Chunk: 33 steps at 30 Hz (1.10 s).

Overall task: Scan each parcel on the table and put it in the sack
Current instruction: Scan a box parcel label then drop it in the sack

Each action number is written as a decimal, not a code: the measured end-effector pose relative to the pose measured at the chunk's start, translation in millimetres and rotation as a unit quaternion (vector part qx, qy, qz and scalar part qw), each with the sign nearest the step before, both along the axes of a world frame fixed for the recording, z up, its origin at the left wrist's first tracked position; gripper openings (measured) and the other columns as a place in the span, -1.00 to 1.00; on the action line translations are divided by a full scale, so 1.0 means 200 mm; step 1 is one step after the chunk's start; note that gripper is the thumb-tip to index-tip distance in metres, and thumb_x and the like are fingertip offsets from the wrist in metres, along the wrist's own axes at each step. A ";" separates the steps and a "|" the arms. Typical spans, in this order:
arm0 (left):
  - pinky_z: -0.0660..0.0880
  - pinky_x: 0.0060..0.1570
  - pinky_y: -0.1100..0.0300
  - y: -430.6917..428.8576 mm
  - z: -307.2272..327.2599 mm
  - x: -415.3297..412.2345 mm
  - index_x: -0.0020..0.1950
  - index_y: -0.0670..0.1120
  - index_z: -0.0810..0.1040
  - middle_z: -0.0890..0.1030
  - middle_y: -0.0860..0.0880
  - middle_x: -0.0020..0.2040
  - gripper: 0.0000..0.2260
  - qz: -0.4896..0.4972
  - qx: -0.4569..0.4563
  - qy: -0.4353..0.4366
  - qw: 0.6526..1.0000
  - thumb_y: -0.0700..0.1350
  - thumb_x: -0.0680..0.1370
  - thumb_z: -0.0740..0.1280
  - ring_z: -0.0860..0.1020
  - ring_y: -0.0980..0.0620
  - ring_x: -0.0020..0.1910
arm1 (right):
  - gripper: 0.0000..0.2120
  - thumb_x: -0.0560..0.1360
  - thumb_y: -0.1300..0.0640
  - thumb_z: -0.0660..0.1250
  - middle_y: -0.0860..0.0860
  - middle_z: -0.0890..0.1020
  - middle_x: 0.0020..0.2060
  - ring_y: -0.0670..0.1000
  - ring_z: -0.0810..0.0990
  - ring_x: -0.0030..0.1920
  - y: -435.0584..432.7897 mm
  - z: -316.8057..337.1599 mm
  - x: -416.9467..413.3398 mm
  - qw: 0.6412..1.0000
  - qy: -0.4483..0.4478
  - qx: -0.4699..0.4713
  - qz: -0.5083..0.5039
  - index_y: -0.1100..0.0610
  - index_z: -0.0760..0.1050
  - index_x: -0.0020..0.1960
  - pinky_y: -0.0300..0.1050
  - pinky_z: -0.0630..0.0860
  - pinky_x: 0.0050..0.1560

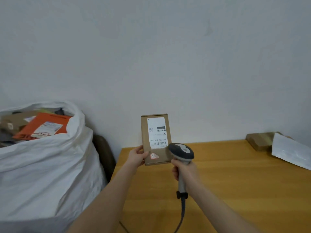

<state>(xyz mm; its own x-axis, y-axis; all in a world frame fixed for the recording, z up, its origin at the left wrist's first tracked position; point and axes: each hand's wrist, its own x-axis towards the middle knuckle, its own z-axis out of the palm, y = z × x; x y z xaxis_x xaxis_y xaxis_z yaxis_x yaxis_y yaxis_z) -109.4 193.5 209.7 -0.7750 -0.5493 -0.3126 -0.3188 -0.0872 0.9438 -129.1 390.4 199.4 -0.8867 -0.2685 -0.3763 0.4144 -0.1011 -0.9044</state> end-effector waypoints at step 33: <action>0.51 0.20 -0.09 -0.96 -0.08 0.13 0.45 -0.12 0.35 0.52 -0.13 0.31 -0.52 0.028 -0.044 -0.001 0.999 -0.27 0.55 0.33 0.52 -0.13 0.25 | -0.88 0.43 0.32 0.35 0.09 0.53 -0.49 0.01 0.46 -0.50 -0.99 0.12 0.26 0.992 0.043 0.092 0.068 0.25 0.51 -0.29 -0.13 0.43 -0.42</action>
<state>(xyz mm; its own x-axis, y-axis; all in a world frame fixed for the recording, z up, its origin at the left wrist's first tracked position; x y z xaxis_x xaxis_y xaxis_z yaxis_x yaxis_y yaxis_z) -83.0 1.9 194.0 -0.7417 -0.6171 -0.2630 -0.3181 -0.0215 0.9478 -76.2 193.3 222.6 -0.8779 -0.3227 -0.3537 0.3326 0.1203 -0.9354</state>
